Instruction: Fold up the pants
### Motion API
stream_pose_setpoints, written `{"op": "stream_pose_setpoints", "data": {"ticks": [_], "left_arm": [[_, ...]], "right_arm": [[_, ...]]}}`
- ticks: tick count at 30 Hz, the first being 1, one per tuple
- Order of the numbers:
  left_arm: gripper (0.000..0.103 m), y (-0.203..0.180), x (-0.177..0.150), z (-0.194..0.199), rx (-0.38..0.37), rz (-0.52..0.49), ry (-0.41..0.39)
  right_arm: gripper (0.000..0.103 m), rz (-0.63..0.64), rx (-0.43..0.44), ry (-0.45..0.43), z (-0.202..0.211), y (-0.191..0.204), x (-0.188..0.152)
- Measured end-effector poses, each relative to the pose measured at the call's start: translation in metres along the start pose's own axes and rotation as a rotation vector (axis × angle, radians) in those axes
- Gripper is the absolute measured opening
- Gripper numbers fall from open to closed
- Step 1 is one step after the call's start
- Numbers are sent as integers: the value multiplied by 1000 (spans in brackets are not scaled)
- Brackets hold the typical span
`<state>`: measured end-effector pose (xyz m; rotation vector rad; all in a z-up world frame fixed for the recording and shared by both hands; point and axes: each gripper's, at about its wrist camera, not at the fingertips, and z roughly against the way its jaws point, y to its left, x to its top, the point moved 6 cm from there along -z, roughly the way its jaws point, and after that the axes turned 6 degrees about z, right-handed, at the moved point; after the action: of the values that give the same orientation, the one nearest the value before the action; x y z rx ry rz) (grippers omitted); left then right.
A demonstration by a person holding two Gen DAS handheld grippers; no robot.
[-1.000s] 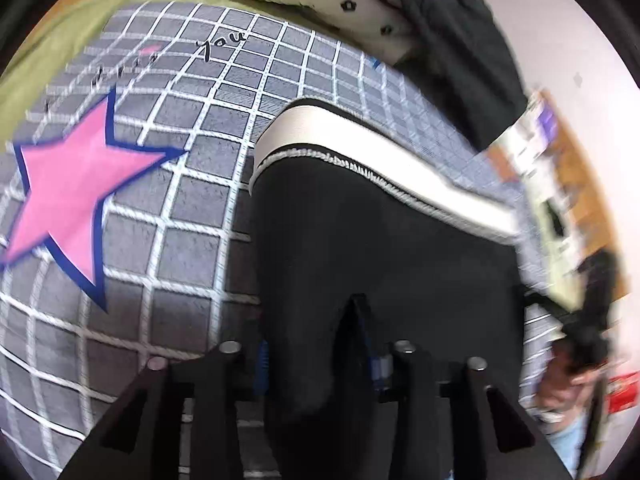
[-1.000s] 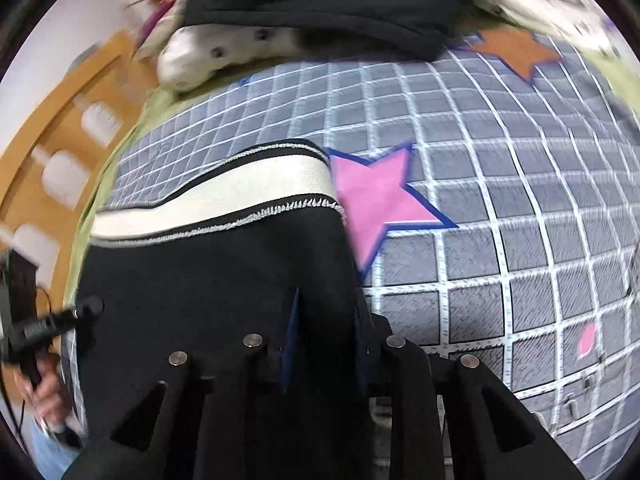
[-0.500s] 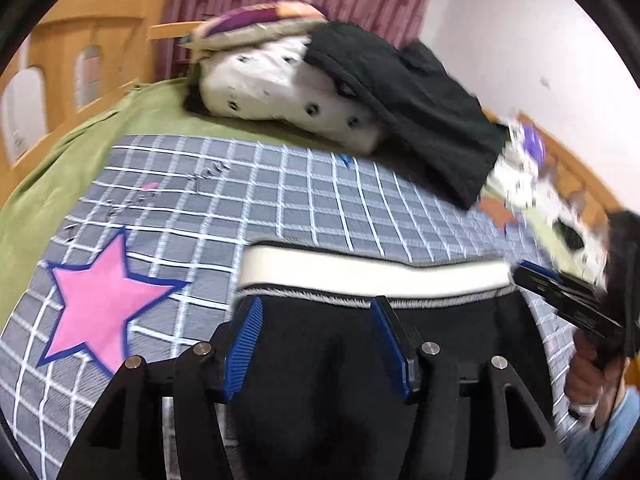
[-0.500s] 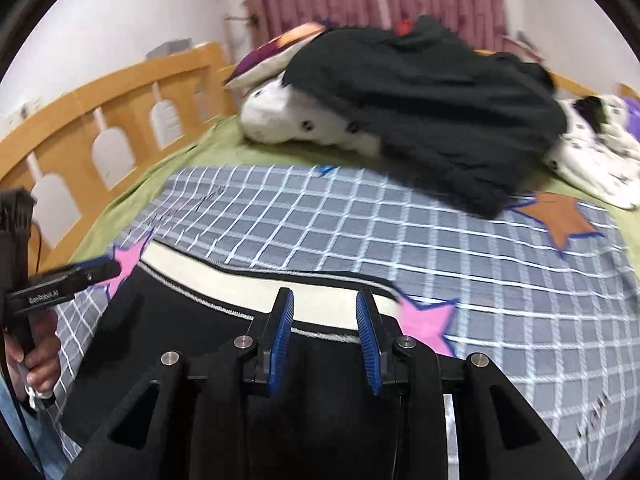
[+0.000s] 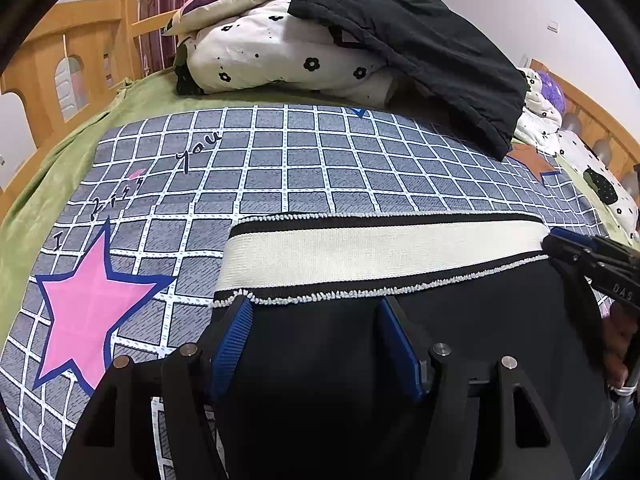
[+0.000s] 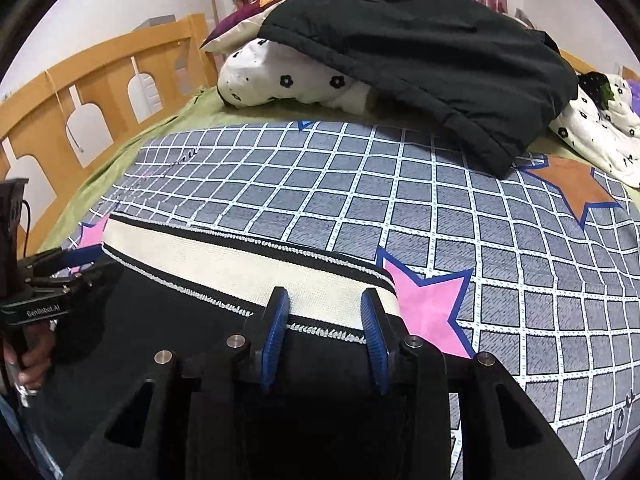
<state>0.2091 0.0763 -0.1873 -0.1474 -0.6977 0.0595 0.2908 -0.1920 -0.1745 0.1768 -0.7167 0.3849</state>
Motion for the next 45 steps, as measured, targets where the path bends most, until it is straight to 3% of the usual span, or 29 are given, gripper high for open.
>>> {"op": "stream_pose_setpoints", "data": {"ticks": [2,6,8,10,15,20,23,29,35,45], "left_arm": [[58,0,4,6,19,1,-17],[58,2,16,15,23,29,-75],[58,4,12,-1,7,26,0],[58,6,8,-9,11,12,14],[58,2,2,-7,25,-23,8],[58,4,-1,-4,4,-7,32],[58,2,-7,1,4,-19,46],[58,6,-24,18,34,-4,64],[58,9,-53,42,-18,27,130],[58,12,-116,96,-82,66,128]], "right_arm": [[37,13,-19,6,6,1,5],[37,15,-71,-64,17,0,14],[37,-4,-52,-16,5,-2,10],[38,0,-64,9,-8,-4,2],[53,-54,-52,8,-9,-13,0],[60,-190,47,40,-15,-28,-6],[60,-192,61,52,-13,-28,-7],[51,-41,-25,37,17,-8,-18],[47,-27,-48,89,48,0,-50],[45,-144,-3,152,97,10,-119]]}}
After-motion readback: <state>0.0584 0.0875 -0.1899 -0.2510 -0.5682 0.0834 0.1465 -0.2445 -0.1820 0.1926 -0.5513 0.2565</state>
